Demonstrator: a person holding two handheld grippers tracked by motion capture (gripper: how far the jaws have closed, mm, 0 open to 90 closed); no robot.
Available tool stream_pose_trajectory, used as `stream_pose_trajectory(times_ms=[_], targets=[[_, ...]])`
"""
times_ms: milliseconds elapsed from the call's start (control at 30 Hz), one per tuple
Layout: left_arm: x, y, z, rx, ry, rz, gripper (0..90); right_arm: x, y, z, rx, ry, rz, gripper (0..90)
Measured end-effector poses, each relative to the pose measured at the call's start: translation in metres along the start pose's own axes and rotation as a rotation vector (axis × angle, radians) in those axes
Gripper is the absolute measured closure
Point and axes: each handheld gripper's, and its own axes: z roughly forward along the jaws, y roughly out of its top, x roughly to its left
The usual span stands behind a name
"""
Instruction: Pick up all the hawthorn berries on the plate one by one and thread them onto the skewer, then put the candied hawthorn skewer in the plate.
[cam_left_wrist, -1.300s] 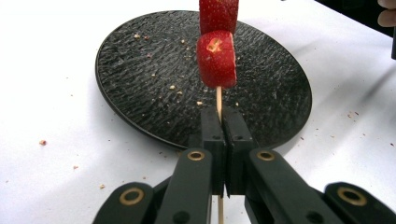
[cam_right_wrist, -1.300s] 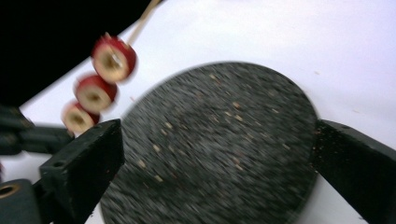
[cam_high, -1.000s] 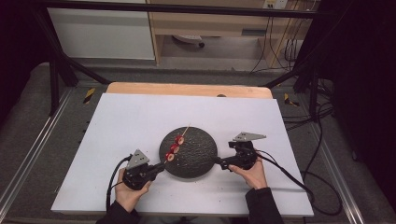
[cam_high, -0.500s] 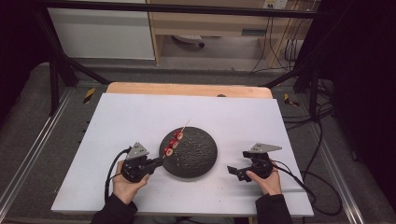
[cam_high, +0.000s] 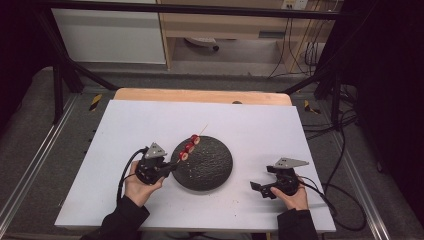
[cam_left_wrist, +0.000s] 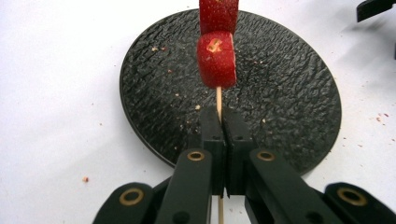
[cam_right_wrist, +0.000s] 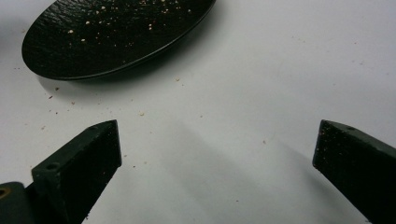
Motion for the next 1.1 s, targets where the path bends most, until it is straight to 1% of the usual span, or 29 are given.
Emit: stream_pose_trajectory(times_ms=[100,200,233,333,400,533,733,867,1000,1100], targets=[[0.000,0.004,0.004,0.009,-0.001,-0.003,88.6,0.000,-0.001,-0.001,0.003,-0.002,-0.001,1.5],[-0.001,0.009,0.008,0.030,0.000,0.009,88.6,0.000,-0.001,-0.002,0.002,0.000,0.003,1.5],[-0.002,0.010,0.009,0.031,0.000,0.006,88.6,0.000,-0.001,-0.002,0.002,-0.002,0.004,1.5],[-0.002,0.015,0.015,0.058,0.002,0.010,88.6,0.000,-0.002,-0.003,0.001,-0.003,0.008,1.5],[-0.003,0.016,0.020,0.074,0.002,0.005,88.6,0.000,-0.002,-0.003,0.001,-0.001,0.009,1.5],[-0.004,0.019,0.028,0.101,0.007,0.009,88.5,0.000,-0.003,-0.003,0.004,0.000,0.003,1.5],[-0.005,0.018,0.038,0.154,0.023,0.011,88.6,-0.001,-0.004,-0.003,0.006,0.002,0.003,1.5],[-0.006,0.017,0.044,0.192,0.025,0.014,88.5,0.000,-0.004,-0.003,0.006,0.006,0.002,1.5],[-0.008,0.015,0.050,0.224,0.033,0.017,88.5,0.000,-0.004,-0.004,0.001,0.004,0.012,1.6],[-0.010,0.012,0.054,0.246,0.032,0.023,88.5,-0.001,-0.005,-0.004,-0.001,0.004,0.007,1.6]])
